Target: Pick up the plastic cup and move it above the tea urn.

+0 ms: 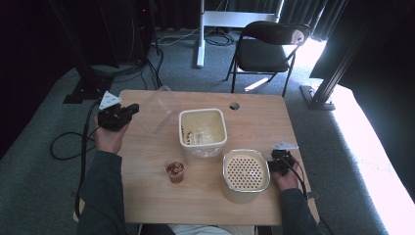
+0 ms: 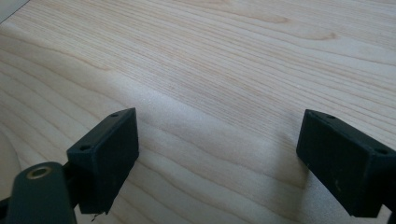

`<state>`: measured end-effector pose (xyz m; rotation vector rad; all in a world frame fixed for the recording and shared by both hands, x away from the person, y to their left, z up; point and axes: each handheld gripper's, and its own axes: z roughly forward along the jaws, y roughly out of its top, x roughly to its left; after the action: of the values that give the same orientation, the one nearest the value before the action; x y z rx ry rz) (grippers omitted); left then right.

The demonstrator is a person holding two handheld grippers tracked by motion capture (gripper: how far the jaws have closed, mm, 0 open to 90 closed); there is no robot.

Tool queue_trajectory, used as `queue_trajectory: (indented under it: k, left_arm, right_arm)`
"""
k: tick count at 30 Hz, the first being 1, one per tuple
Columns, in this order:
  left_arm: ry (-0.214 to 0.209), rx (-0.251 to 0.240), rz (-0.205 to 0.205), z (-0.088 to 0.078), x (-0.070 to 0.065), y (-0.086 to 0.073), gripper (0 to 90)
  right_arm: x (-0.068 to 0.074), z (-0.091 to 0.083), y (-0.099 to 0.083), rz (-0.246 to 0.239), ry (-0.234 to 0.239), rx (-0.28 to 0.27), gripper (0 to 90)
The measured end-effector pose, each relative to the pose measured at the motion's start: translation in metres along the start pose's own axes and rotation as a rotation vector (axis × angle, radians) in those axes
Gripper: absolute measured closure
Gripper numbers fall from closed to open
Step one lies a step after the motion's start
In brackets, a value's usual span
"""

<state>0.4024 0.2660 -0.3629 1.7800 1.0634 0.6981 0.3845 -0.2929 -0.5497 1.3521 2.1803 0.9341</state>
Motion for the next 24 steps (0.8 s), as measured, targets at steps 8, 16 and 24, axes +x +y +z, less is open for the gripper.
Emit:
queue_trajectory:
  k: [8, 16, 24]
  left_arm:
    - [-0.029, -0.051, 0.011, -0.013, -0.009, 0.021, 87.9]
    - [-0.139, -0.046, 0.064, -0.006, -0.036, 0.034, 87.7]
    - [-0.222, -0.038, 0.106, -0.004, -0.059, 0.042, 87.3]
  right_arm:
    - [0.0, 0.0, 0.0, 0.0, 0.0, -0.001, 12.5]
    - [0.0, 0.0, 0.0, 0.001, 0.0, -0.001, 12.4]
    - [0.0, 0.0, 0.0, 0.0, 0.0, 0.0, 12.5]
